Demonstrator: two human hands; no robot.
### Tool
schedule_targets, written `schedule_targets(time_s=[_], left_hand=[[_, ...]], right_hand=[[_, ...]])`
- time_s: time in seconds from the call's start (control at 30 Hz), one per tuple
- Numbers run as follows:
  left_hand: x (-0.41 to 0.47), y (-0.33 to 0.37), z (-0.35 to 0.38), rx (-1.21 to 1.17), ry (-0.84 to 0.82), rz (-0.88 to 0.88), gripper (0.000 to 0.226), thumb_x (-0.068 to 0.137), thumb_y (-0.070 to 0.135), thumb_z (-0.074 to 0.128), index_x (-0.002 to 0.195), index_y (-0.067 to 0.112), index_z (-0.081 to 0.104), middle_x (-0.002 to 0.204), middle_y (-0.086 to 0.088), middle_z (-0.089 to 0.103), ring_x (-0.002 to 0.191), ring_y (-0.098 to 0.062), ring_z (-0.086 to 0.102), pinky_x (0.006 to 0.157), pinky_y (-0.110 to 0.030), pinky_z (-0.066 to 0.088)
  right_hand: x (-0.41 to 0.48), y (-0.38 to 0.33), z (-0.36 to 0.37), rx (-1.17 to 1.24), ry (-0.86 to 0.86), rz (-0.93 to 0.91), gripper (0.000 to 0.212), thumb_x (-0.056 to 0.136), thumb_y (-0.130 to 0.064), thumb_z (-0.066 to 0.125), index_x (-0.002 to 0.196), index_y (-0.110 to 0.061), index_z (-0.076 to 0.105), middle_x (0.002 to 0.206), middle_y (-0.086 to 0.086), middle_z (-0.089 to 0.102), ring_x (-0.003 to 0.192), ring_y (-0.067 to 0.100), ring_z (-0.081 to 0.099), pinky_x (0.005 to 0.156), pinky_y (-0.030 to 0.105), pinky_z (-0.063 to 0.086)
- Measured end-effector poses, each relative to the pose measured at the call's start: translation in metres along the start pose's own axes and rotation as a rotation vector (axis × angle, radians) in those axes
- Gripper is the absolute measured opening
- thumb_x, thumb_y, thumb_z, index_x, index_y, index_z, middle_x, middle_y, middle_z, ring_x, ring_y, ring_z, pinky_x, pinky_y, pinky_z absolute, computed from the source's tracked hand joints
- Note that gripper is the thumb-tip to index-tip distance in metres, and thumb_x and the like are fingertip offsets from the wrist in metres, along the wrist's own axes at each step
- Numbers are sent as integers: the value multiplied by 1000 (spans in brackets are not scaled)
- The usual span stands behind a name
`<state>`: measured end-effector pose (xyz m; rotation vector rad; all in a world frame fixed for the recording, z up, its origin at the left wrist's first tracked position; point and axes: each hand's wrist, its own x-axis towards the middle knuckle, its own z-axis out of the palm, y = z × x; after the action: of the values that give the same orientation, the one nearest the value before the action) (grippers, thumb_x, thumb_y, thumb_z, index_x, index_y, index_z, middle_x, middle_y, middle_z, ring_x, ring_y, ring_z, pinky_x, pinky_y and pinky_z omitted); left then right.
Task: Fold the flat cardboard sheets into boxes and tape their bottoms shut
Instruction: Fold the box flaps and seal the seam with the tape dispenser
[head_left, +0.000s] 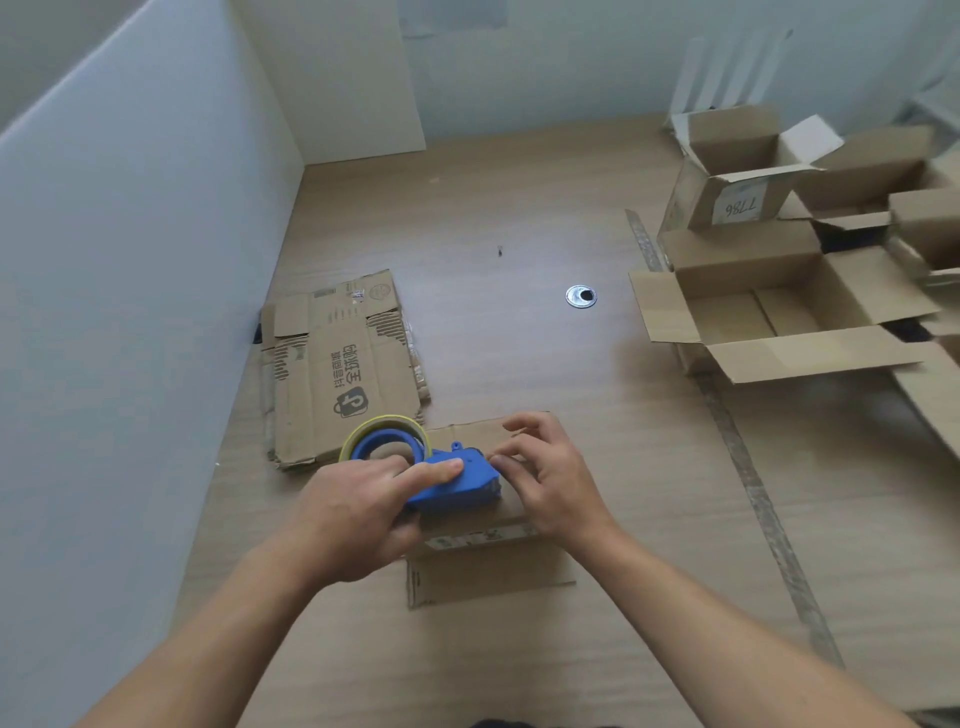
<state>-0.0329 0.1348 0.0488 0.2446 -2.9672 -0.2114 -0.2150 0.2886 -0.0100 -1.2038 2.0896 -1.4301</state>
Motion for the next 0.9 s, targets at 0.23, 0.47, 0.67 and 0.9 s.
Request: schedule_targets(time_s=[0.23, 0.47, 0.67, 0.9], left_hand=[[22, 12, 5, 49, -38, 2, 55, 78, 49, 48, 132, 46, 43, 72, 12, 57, 54, -13, 56, 38, -25, 39], [22, 10, 7, 53, -52, -3, 55, 79, 50, 44, 133, 49, 40, 77, 14, 62, 57, -13, 59, 38, -25, 42], [26, 13, 7, 78, -64, 13, 55, 78, 50, 45, 132, 48, 42, 74, 14, 61, 55, -13, 59, 38, -25, 41], [26, 13, 5, 65, -68, -1, 53, 78, 51, 43, 131, 48, 42, 77, 15, 63, 55, -13, 60, 38, -27, 42]], right_hand=[[-3, 3, -23, 71, 71, 64, 7, 87, -16, 72, 82, -20, 74, 136, -7, 38, 127, 1, 42, 94, 7, 38], [-12, 13, -89, 89, 165, 173, 13, 87, -11, 72, 77, -18, 73, 126, -5, 44, 120, 5, 51, 87, 10, 47], [-13, 24, -97, 70, 204, 305, 18, 89, -13, 71, 71, -12, 71, 115, -5, 46, 107, 0, 53, 77, 12, 48], [-16, 49, -80, 175, 40, 656, 23, 91, -21, 61, 75, -4, 61, 104, 4, 49, 91, 21, 59, 93, 51, 53]])
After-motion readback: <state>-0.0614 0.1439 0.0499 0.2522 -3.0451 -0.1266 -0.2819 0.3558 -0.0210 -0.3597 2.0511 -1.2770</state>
